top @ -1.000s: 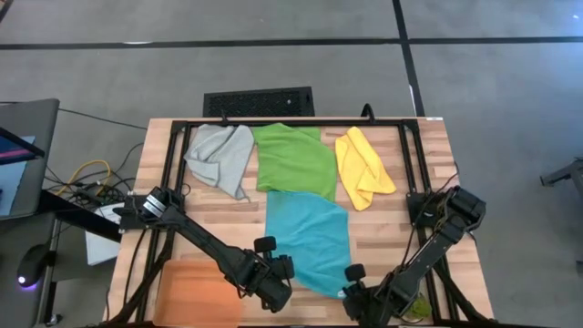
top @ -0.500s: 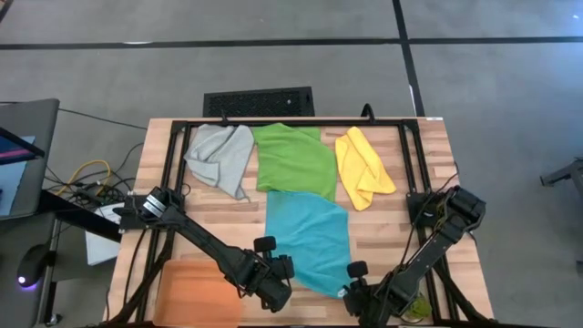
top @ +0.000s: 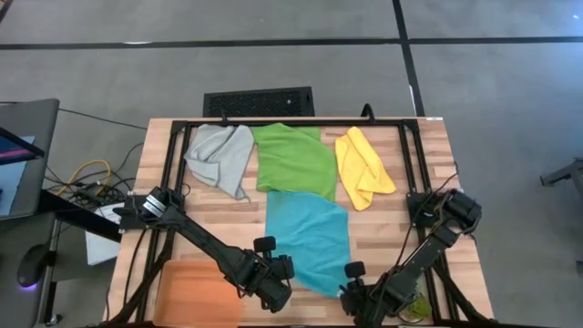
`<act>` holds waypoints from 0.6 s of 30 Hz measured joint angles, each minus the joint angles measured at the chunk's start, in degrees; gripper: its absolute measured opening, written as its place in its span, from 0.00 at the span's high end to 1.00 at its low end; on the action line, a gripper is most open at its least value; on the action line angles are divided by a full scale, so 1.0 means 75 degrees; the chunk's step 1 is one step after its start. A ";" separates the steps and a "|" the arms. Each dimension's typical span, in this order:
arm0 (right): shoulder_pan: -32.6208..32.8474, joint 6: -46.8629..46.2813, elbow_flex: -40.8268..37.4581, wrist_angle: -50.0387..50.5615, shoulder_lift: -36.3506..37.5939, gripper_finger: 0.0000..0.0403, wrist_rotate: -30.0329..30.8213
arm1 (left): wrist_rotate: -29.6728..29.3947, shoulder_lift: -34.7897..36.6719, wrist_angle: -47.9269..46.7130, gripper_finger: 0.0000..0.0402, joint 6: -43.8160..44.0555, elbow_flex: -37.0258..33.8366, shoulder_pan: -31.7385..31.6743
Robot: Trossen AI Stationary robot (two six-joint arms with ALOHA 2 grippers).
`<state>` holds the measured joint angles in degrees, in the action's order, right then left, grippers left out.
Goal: Fold microfiber towels
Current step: Fold the blue microfiber towel
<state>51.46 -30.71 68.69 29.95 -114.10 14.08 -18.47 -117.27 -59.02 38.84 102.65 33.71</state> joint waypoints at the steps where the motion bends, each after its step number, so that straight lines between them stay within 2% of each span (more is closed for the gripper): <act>1: 0.0006 -0.0055 0.0000 0.0002 -0.0006 0.70 0.0044 | 0.0002 0.0000 0.0001 1.00 -0.0001 0.0000 0.0000; 10: -0.0027 -0.1915 0.0015 0.0428 -0.0014 0.73 0.0127 | -0.0003 -0.0003 0.0003 1.00 0.0000 0.0000 0.0000; 13: -0.0068 -0.2274 0.0015 0.0494 -0.0018 0.79 0.0140 | 0.0002 -0.0003 0.0003 1.00 0.0002 0.0000 0.0000; 18: -0.0096 -0.2287 0.0003 0.0567 -0.0011 0.96 0.0165 | -0.0005 -0.0003 0.0003 1.00 0.0067 0.0000 0.0000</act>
<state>50.74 -47.87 68.71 34.21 -114.18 15.32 -18.50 -117.30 -59.00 39.34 102.65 33.71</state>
